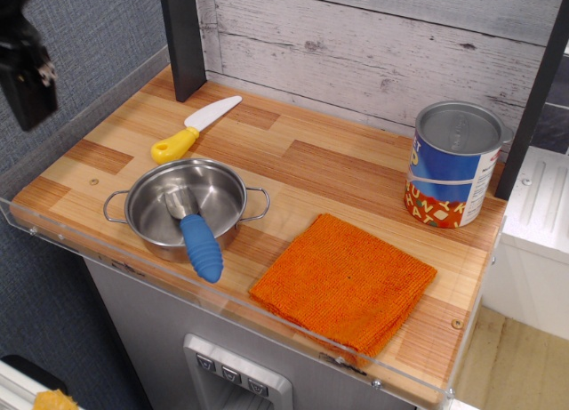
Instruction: PICK UP THE SPOON PUT ON THE VIEELS
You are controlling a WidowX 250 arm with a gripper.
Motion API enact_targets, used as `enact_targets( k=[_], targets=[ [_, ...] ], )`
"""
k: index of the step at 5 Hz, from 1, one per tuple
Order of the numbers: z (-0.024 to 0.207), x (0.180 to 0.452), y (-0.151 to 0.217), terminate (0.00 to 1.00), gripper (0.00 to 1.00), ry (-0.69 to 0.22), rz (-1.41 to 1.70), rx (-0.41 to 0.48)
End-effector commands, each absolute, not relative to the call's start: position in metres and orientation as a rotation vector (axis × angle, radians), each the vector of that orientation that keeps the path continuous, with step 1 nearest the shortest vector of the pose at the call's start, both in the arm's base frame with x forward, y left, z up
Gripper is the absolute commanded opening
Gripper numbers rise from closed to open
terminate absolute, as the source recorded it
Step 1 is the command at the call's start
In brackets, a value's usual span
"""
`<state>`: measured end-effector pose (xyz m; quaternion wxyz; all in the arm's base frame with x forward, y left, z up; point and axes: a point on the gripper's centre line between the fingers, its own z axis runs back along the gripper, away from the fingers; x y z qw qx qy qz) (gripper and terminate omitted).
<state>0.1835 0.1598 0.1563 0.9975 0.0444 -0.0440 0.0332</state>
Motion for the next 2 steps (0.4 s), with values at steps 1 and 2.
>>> enact_targets(
  k=[1,2],
  targets=[
    [0.1746,0.1794,0.1563,0.0,1.0,-0.116,0.073,0.091],
    [0.1746,0.1794,0.1563,1.0,1.0,-0.116,0.073,0.091]
  ],
)
